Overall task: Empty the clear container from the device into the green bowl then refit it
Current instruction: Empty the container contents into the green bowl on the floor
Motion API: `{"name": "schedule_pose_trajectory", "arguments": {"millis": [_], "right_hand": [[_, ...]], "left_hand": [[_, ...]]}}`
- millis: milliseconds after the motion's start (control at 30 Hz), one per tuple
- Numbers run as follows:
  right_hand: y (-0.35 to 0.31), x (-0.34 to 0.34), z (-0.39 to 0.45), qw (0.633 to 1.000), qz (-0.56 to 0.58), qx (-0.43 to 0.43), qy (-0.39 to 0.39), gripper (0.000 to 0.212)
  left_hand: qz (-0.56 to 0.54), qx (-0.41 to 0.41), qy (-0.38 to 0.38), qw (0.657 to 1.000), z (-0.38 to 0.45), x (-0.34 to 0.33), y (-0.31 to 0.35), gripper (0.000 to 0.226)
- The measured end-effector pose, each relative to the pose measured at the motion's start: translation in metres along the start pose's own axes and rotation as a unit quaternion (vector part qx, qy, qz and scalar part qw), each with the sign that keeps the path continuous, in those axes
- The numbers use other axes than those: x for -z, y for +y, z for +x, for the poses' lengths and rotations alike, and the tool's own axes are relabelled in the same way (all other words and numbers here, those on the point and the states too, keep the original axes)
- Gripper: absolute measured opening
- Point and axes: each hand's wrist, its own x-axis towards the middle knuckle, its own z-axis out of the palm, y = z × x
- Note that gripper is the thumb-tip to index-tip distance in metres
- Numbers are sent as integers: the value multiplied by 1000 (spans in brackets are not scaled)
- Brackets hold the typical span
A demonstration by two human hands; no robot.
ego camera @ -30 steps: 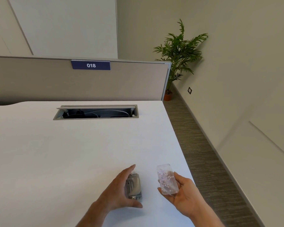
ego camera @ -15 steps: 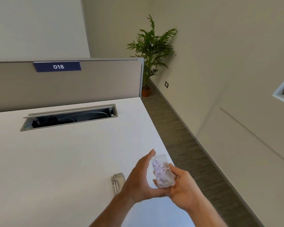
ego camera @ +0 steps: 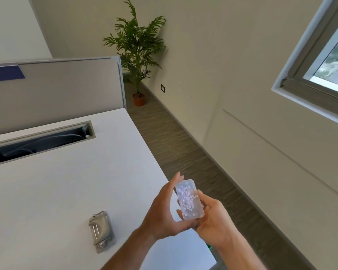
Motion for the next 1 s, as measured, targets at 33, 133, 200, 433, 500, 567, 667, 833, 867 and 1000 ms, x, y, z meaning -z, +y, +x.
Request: {"name": "schedule_pose_trajectory", "arguments": {"millis": [33, 133, 200, 433, 500, 567, 667, 833, 867, 1000], "right_hand": [[-5, 8, 2, 1000, 8, -1, -6, 36], [-24, 29, 10, 998, 40, -22, -34, 44], [-39, 44, 16, 996, 68, -37, -53, 47], [-102, 126, 59, 989, 113, -41, -83, 50], [-114, 155, 76, 988, 121, -47, -80, 51], [-119, 182, 94, 986, 136, -59, -70, 52], [-117, 219, 126, 985, 147, -81, -47, 53], [-92, 273, 189, 981, 165, -106, 11, 52], [-83, 283, 203, 980, 166, -112, 17, 52], [-37, 324, 269, 976, 170, -132, 34, 53]], "left_hand": [[-5, -2, -6, 1000, 6, -8, 1, 111], [-36, 5, -22, 999, 27, -33, 3, 114], [-52, 10, -21, 998, 42, -53, 5, 116], [-24, 31, -23, 999, 95, -125, 0, 118], [14, 72, -3, 997, 105, -145, -10, 102], [119, 109, 12, 987, 113, -166, -24, 96], [255, 129, -46, 957, 119, -196, -51, 103], [340, 164, -105, 920, 117, -231, -117, 105], [351, 171, -114, 914, 117, -238, -130, 105], [370, 193, -148, 897, 109, -279, -199, 101]]}}
